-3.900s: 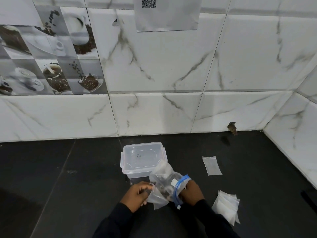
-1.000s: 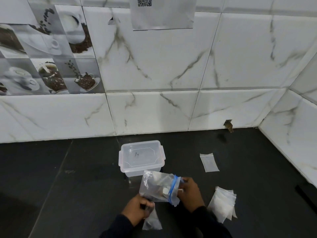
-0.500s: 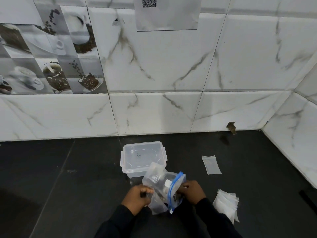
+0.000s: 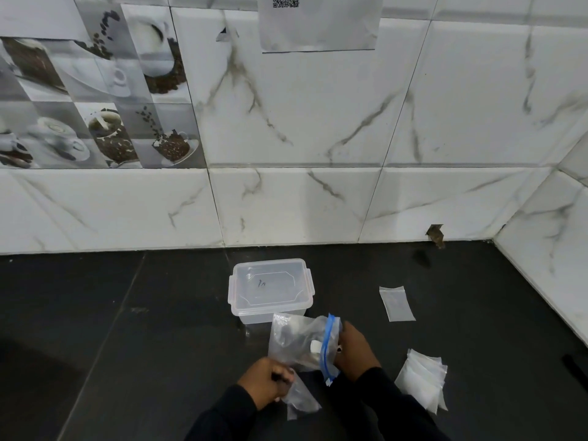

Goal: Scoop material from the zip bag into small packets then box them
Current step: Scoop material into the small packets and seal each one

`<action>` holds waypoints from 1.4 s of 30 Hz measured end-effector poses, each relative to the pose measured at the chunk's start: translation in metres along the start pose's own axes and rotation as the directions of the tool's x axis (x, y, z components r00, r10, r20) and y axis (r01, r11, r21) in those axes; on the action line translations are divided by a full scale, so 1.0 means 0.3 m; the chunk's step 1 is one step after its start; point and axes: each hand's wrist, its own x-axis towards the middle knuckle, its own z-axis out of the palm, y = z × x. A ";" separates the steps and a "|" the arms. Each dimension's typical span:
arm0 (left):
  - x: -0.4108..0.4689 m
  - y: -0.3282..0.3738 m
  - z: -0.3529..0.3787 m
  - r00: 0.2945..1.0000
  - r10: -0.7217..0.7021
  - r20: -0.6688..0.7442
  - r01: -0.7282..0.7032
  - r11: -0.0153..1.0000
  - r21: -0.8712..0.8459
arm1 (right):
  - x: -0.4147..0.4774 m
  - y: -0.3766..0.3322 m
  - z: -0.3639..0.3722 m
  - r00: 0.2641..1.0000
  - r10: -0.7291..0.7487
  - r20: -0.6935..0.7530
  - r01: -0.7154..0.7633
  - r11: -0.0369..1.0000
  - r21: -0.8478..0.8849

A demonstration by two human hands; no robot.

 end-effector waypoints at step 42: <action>-0.160 -0.024 -0.059 0.847 0.216 -0.486 -0.158 0.975 0.158 | -0.088 0.078 -0.191 0.998 0.059 0.007 -0.059 0.989 0.137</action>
